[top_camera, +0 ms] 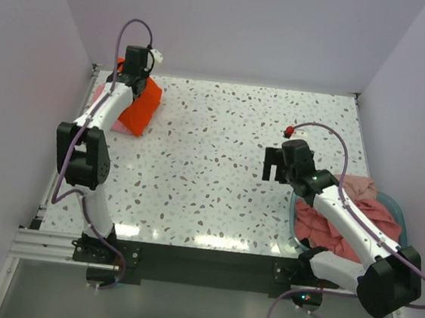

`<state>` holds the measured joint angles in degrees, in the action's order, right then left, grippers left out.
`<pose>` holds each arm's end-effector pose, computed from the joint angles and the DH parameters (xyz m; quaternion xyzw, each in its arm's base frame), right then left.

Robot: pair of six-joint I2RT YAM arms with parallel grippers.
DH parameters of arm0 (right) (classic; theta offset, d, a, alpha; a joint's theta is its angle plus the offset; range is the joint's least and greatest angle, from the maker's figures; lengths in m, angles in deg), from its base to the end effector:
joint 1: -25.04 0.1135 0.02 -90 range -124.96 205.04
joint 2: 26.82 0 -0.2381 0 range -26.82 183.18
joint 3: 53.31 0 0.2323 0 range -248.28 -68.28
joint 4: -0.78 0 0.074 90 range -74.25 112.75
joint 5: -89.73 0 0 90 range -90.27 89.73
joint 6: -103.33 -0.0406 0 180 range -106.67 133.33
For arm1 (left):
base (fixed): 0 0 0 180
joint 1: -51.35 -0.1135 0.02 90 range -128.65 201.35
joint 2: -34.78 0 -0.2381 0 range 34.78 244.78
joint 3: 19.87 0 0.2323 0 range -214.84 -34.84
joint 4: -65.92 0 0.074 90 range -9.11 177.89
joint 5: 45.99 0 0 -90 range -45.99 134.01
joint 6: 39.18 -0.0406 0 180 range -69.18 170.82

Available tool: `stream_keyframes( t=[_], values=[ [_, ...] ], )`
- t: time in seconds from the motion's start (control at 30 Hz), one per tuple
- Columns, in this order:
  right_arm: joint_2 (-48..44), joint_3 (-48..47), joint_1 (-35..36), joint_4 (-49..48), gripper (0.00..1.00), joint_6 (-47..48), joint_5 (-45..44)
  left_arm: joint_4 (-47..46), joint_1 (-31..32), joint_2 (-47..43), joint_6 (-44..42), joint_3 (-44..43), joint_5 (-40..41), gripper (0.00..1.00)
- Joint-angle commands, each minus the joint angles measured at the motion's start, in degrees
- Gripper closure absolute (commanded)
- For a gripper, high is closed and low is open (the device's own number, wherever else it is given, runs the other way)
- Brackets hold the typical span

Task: Fold and stack the t-shirts
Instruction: Neatly place the folded tshirt to the corner

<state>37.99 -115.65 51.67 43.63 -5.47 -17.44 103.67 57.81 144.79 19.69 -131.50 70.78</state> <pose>0.2110 0.0924 0.2387 -0.0058 0.9163 0.0178 0.4000 0.4221 -0.0294 0.2788 0.1802 0.8548 0.2958 0.3864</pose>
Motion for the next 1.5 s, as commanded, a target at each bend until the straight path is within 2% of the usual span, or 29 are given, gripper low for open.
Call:
stream_keyframes(
  t=[0.0,0.13,0.3,0.33,0.53,0.57,0.63,0.67,0.7,0.73,0.9,1.1,1.13,1.17,1.27,1.3,1.33,1.37,1.4,1.47],
  values=[
    [-1.5,-0.9,0.0,-0.2,0.01,0.5,-2.2,-1.1,-2.6,-4.3,-0.5,-3.4,-1.0,1.0],
    [-1.4,-0.8,0.0,-0.4,0.01,0.5,-2.4,-1.0,-5.0,-3.2,0.1,-3.6,-6.4,1.0],
    [-0.6,-1.0,0.0,0.4,0.01,-0.2,-4.3,-0.6,-6.5,2.1,0.8,-4.6,-6.5,1.0],
    [-0.6,-0.4,0.1,0.2,0.01,-0.5,-4.7,-0.4,-8.7,3.3,0.9,-5.3,-6.5,1.0],
    [-0.1,-0.8,0.0,-0.8,0.01,0.0,-5.8,2.3,-12.3,9.9,3.6,-11.0,-7.7,1.0],
    [0.2,-1.1,0.0,-0.5,0.01,0.0,-6.0,2.7,-12.4,11.5,4.1,-11.7,-7.6,0.88],
    [1.4,-2.3,0.0,0.5,0.01,-0.9,-7.4,5.1,-12.5,13.1,4.7,-14.0,-6.2,0.72],
    [1.7,-2.4,-0.1,0.9,0.01,-1.1,-7.8,5.5,-12.6,13.5,5.0,-14.3,-5.7,0.57],
    [1.5,-2.4,0.0,0.9,0.01,-1.1,-8.2,5.4,-12.9,13.4,5.4,-14.3,-5.6,0.35],
    [1.5,-2.7,0.0,1.1,0.02,-1.5,-8.6,5.3,-13.1,13.2,6.5,-14.4,-4.4,0.0],
    [0.4,-4.3,0.0,2.5,0.01,-1.8,-7.7,5.3,-13.4,10.1,10.7,-16.1,-2.0,0.0],
    [-0.9,-5.2,0.0,2.8,0.02,-1.9,-5.2,15.5,-12.3,5.2,22.6,-25.5,-12.0,0.0],
    [-1.1,-5.4,0.0,3.1,0.01,-2.5,-5.2,16.3,-11.3,2.9,27.4,-25.6,-14.3,0.0],
    [-1.2,-5.4,-0.1,4.1,0.01,-3.0,-5.2,16.9,-10.7,1.4,30.1,-24.8,-15.8,0.0],
    [-3.0,-4.5,0.0,3.1,0.01,-5.9,-5.0,14.4,-7.2,-7.9,41.7,-13.0,-21.7,0.0],
    [-3.6,-3.8,0.0,2.2,0.01,-6.0,-3.2,11.0,-3.0,-10.8,45.6,-3.0,-21.7,0.0],
    [-4.2,-2.7,0.0,1.5,0.01,-6.4,-2.8,7.3,-0.3,-17.5,47.6,3.3,-20.5,0.0],
    [-4.7,-2.5,0.0,1.1,0.01,-6.6,-2.5,4.4,2.7,-20.5,48.7,9.0,-18.7,0.0],
    [-5.4,-2.6,0.1,1.5,0.02,-6.7,-2.3,-0.2,8.6,-23.3,49.9,18.1,-18.0,0.0],
    [-6.0,-2.7,0.1,2.1,0.01,-7.1,-2.3,-1.9,14.3,-29.6,54.8,24.8,-17.3,0.0]
  ],
)
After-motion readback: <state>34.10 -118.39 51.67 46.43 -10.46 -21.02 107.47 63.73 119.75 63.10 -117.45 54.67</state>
